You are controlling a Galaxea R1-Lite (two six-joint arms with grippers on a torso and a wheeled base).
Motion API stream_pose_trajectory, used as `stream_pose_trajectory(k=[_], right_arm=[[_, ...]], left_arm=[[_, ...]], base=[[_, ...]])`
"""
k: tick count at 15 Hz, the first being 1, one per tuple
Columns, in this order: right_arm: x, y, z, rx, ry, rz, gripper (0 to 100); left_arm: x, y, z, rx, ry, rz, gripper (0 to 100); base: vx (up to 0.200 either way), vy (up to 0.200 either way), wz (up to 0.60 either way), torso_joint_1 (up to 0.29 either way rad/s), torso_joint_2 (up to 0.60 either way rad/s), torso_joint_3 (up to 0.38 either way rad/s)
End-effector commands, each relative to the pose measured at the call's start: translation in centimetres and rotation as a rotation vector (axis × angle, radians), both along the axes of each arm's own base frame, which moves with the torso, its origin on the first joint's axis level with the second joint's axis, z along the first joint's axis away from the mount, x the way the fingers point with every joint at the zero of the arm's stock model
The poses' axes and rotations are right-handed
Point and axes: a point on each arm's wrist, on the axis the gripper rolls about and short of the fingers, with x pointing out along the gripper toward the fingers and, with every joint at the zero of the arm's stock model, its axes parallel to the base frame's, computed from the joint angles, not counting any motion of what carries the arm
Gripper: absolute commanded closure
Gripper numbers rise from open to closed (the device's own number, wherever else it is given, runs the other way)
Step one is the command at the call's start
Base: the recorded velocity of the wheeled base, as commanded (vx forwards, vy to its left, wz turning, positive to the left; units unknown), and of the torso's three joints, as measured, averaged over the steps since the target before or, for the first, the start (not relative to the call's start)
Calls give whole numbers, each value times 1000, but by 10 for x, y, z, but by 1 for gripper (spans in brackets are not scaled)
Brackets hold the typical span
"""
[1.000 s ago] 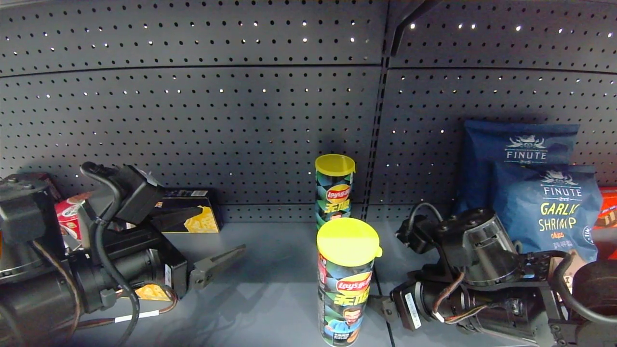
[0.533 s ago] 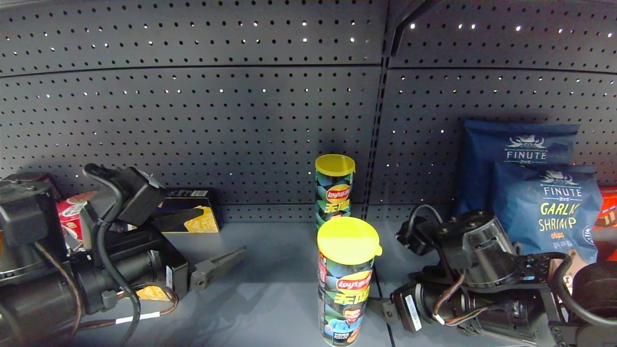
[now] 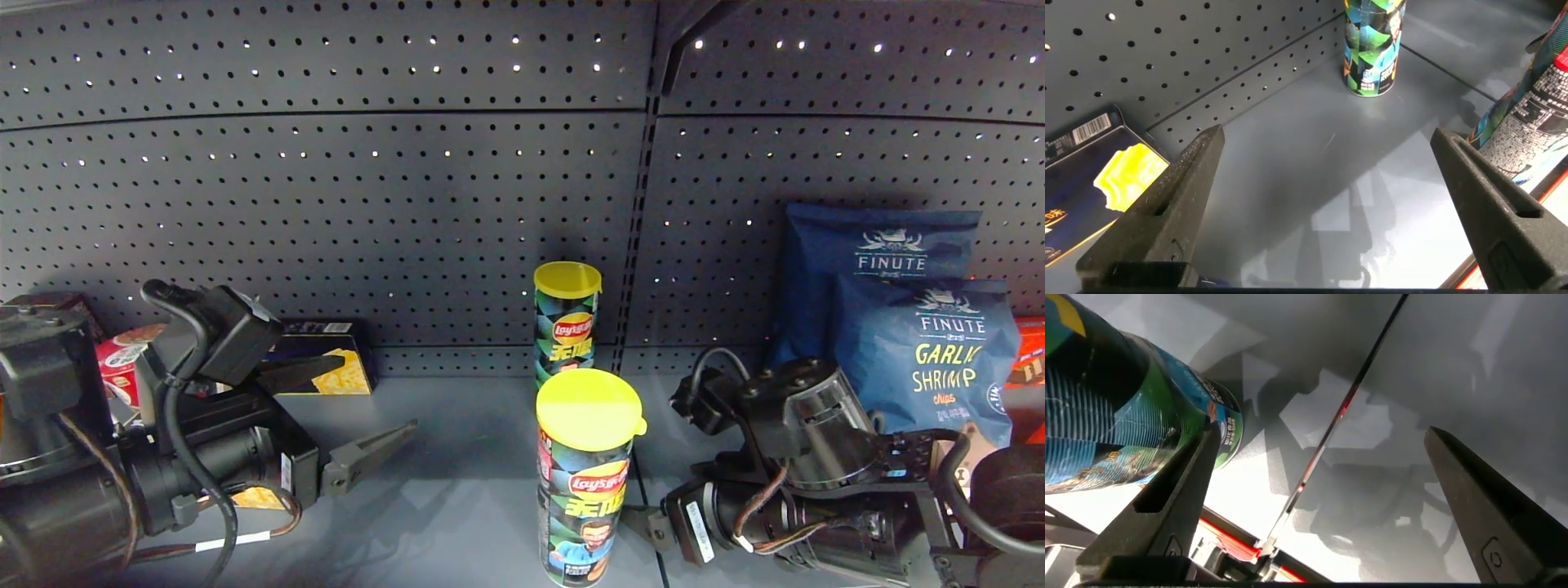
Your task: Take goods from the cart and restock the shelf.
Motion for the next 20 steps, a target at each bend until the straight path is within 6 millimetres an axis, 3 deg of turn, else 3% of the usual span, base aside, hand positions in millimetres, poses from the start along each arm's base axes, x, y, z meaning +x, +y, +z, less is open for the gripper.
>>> stream_pose_trajectory(k=[1,8,13,16,20], right_arm=[[0,0,0,1,-1,1,0],[-4,0,0,-1,1,9,0],[-29,-37,4,14,-8,-17,0],[-33,-60,7,34,-21,-78,0],[-39,-75,7,43,-25,-109,0]], left_arm=[[0,0,0,0,-1,1,0],[-5,2,-9,11,30,0,0],[-11,-3,-14,21,48,-35,0],[-26,-11,-38,117,100,-133,0],[-19,-23,-50,149,157,-172,0]], base=[[0,0,0,0,0,0],[0,0,0,0,0,0],[0,0,0,0,0,0],[0,0,0,0,0,0],[0,0,0,0,0,0]])
